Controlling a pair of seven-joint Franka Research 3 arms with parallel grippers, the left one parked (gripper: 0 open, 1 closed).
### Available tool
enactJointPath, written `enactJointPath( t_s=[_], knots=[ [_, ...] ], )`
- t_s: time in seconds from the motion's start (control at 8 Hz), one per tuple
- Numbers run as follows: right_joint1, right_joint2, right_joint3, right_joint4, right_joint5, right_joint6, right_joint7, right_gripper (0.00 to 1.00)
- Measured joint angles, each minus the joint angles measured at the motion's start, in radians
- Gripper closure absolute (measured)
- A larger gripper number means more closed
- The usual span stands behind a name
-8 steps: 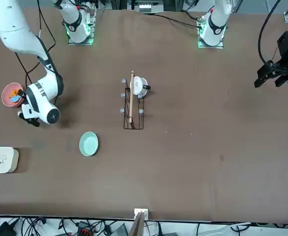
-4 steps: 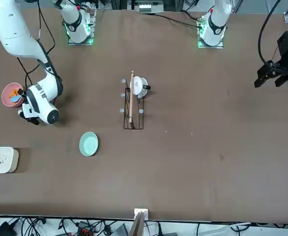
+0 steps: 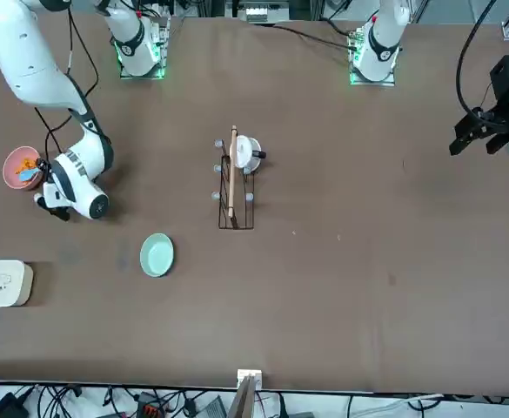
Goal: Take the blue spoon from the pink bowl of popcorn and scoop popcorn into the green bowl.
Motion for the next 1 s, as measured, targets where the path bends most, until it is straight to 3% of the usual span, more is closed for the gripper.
enactJointPath(
  t_s=[0.12,0.25,1.0],
  knots=[
    [0.001,0.0,0.0,0.0,-0.004,-0.014,0.002,0.84],
    [0.002,0.0,0.0,0.002,-0.012,-0.03,0.006,0.86],
    [0.034,0.001,0.001,0.01,-0.034,-0.14,0.006,0.87]
  ],
)
